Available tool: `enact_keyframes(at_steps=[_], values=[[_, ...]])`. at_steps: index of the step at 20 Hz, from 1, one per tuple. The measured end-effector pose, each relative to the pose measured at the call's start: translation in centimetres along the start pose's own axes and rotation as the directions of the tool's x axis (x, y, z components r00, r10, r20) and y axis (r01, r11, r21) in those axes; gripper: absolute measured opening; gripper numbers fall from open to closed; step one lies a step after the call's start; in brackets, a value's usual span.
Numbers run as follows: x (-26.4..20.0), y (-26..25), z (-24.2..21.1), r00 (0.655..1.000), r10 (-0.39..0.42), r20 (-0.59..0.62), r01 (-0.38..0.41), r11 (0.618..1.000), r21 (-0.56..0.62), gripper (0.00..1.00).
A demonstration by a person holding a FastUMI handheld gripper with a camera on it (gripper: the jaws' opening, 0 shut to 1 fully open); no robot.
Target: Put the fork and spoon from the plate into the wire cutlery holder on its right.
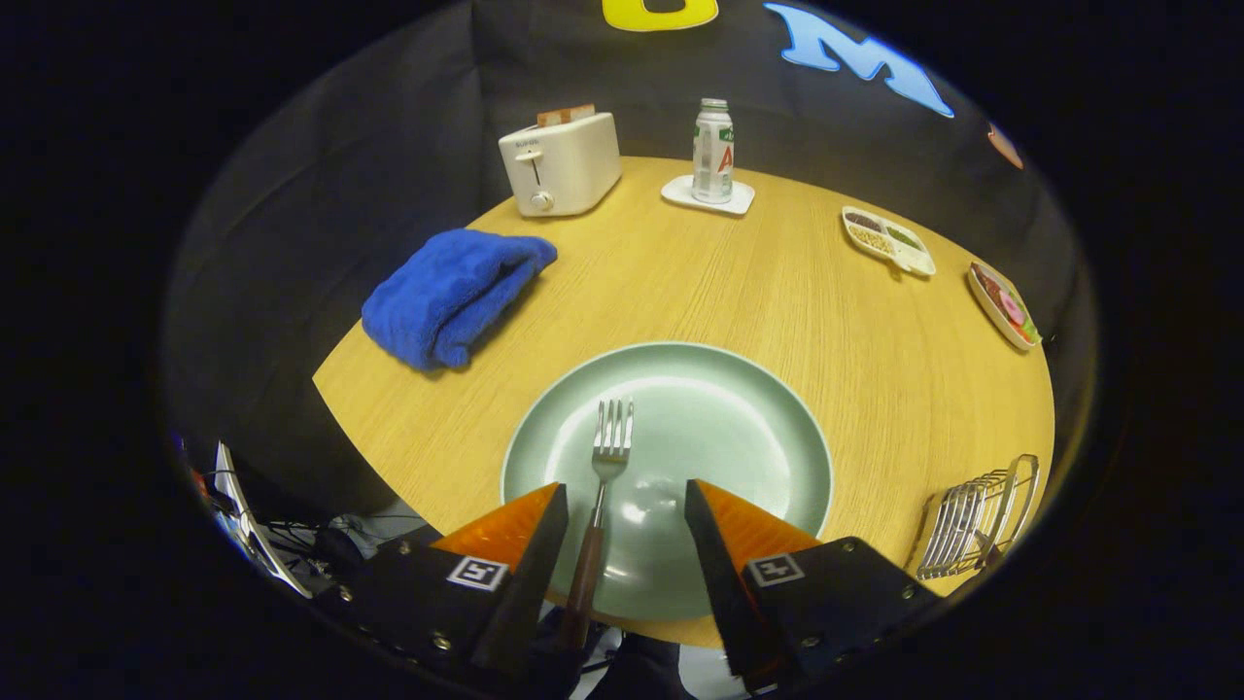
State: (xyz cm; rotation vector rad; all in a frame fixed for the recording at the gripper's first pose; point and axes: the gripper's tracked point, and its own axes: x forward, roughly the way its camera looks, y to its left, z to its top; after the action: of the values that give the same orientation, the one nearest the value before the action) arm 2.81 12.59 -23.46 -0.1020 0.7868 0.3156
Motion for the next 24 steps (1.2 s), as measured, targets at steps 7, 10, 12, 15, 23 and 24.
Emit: enact_keyframes(at_steps=[7, 10, 12, 15, 23, 24], values=[[0.9, 0.4, -3.8, 0.980, 0.044, -0.195, -0.037, 0.999, 0.040, 0.24], [0.5, 0.7, -4.0, 0.972, 0.072, -0.226, -0.042, 0.990, 0.134, 0.15], [0.4, 0.6, -3.9, 0.973, 0.082, -0.215, -0.050, 0.987, 0.151, 0.03], [0.3, 0.0, -3.1, 0.980, 0.088, -0.181, -0.050, 0.977, 0.206, 0.00], [-0.8, -1.1, -1.4, 0.989, 0.091, -0.115, -0.054, 0.955, 0.292, 0.01], [-1.1, -1.5, -1.1, 0.991, 0.084, -0.102, -0.050, 0.953, 0.300, 0.00]])
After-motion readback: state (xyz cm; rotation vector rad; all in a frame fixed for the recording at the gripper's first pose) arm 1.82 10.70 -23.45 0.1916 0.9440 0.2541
